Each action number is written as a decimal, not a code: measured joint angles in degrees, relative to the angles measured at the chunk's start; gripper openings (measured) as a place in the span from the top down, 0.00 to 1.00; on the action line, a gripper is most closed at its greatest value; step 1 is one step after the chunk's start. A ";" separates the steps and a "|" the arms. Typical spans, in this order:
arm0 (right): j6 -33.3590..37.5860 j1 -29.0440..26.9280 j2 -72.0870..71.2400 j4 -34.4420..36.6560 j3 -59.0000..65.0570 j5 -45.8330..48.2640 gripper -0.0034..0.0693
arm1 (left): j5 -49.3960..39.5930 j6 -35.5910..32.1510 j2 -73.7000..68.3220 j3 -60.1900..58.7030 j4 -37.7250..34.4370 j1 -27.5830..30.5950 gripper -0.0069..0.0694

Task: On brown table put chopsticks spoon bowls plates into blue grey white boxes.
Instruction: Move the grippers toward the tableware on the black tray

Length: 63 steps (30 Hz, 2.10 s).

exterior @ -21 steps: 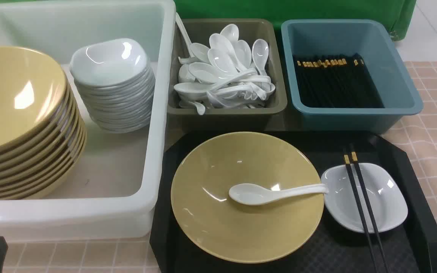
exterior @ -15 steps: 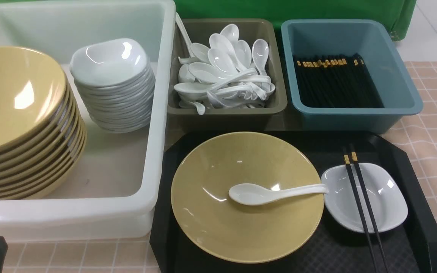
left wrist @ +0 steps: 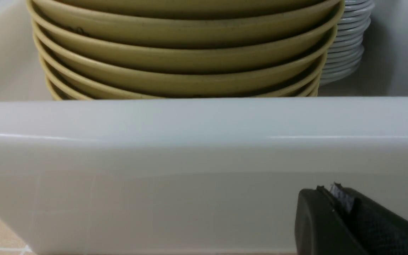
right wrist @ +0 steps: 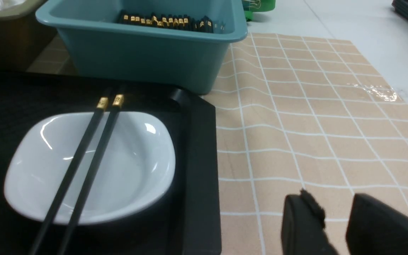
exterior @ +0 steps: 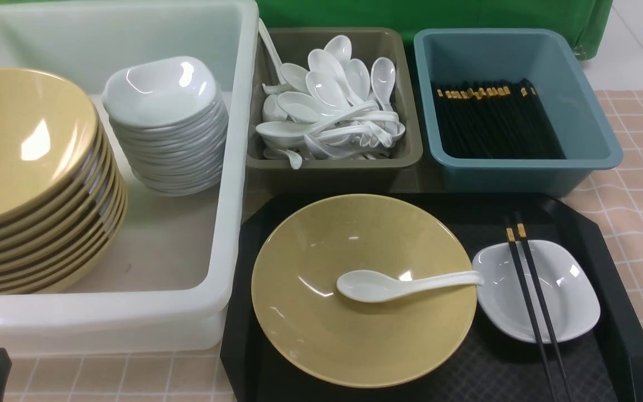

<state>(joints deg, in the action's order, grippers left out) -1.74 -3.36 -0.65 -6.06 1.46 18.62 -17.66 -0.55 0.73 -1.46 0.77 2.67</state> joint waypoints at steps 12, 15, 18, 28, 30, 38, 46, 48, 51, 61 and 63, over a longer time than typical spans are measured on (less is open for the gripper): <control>0.00 0.00 0.00 0.00 0.00 0.00 0.63 | 0.00 0.07 0.00 0.00 0.00 0.00 0.91; 0.00 0.00 0.00 0.00 0.00 0.00 0.63 | 0.00 0.07 0.00 0.00 0.00 0.00 0.91; 0.00 0.00 0.00 0.00 0.00 0.00 0.63 | 0.00 0.07 0.00 0.00 0.00 0.00 0.91; -0.14 0.00 0.00 0.00 0.00 -0.05 0.63 | 0.00 0.07 0.07 0.00 0.00 0.00 0.91; -0.40 0.00 0.00 0.00 0.00 -0.05 0.63 | 0.00 0.07 0.07 0.00 0.00 0.00 0.91; -3.98 0.00 0.00 0.00 0.00 -0.31 0.63 | 0.89 0.07 0.07 0.00 0.38 0.00 0.91; -37.59 0.00 0.00 10.24 0.10 -4.36 0.63 | 9.12 17.09 0.07 0.00 -28.88 0.00 0.91; -52.09 0.00 0.00 12.99 0.10 -8.22 0.63 | 11.56 24.41 0.07 0.00 -43.37 0.00 0.91; -56.17 0.00 0.00 13.72 0.10 -8.27 0.63 | 13.17 26.57 0.07 0.00 -51.22 0.00 0.91; -42.00 0.73 0.00 15.00 -1.02 -4.56 0.63 | 9.02 18.14 0.07 3.85 -50.66 -0.07 0.91; -35.11 2.19 0.00 15.24 -4.36 -2.47 0.63 | 6.79 10.08 0.07 8.07 -46.23 -0.07 0.91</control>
<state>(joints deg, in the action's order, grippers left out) -36.85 -1.17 -0.65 9.18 -2.90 16.15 -10.87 9.53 0.80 6.61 -45.46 2.60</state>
